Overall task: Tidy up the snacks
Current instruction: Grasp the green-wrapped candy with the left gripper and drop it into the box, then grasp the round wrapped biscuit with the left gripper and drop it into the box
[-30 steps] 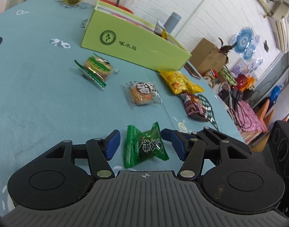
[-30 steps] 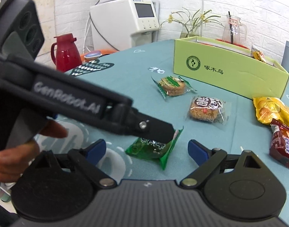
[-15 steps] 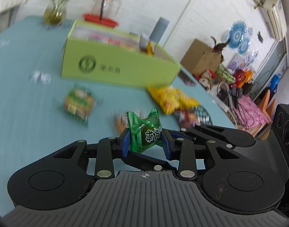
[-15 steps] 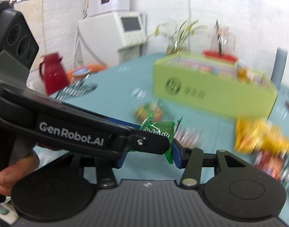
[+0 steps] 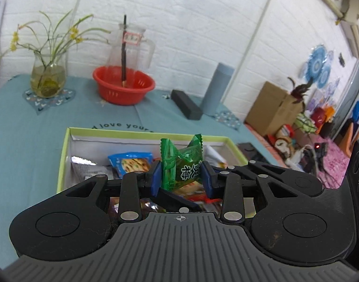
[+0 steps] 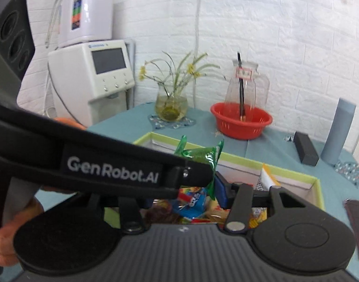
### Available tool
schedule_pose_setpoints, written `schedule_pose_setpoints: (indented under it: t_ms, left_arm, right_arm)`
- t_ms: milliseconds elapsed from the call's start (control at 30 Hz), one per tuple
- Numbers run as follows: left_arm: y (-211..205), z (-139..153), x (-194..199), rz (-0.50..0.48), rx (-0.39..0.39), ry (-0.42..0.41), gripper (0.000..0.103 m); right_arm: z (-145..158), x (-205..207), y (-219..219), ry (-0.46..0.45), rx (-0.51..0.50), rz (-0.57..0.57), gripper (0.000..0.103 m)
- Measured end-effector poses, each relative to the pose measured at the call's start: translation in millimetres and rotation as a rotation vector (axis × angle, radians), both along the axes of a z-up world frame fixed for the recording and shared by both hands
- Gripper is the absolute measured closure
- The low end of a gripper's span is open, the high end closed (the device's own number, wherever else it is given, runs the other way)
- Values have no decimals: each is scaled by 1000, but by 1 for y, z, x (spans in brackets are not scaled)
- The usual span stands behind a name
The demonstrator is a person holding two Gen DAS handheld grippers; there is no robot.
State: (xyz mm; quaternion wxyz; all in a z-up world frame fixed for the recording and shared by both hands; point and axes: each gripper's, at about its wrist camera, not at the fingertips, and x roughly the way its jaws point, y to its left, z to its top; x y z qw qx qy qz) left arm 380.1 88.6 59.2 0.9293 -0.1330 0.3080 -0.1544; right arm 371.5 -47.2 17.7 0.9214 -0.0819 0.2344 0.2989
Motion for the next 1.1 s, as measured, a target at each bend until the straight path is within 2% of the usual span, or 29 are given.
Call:
schedule_pose_setpoints:
  t_ms: [100, 167, 233, 300, 333, 367, 533, 633, 733, 867, 1000, 1100]
  left_arm:
    - [0, -18, 20, -1, 28, 57, 88]
    - [-5, -24, 22, 17, 90, 43, 77]
    - [-7, -20, 17, 35, 102, 2, 58]
    - [-5, -10, 10, 44, 64, -39, 52]
    - [-4, -4, 4, 49, 48, -58, 50]
    - [-2, 3, -4, 59, 39, -79, 49]
    - [16, 32, -69, 135, -8, -189, 34]
    - [33, 33, -120, 179, -61, -217, 28]
    - [45, 20, -157, 233, -66, -167, 28]
    - [54, -19, -190, 284, -72, -11, 30]
    - [60, -52, -209, 284, -171, 126, 37]
    - [60, -57, -228, 290, -183, 135, 36]
  right_arm:
    - [-19, 19, 0, 80, 32, 0, 46]
    - [-21, 18, 1, 67, 5, 16, 46]
    - [-17, 16, 0, 56, -1, 11, 34]
    - [-12, 13, -5, 47, 21, 14, 18]
    - [-8, 12, -7, 35, 28, 8, 14]
    - [-4, 9, -10, 16, 33, 3, 9]
    - [23, -19, -18, -97, 29, 2, 9]
    - [29, -44, -24, -99, 26, 26, 9]
    - [17, -80, -26, -53, -46, 108, 9]
    - [-22, -125, -23, 10, -168, 186, 9]
    - [-47, -139, -7, 45, -145, 222, 9]
    - [-62, -140, -1, 112, -147, 205, 9]
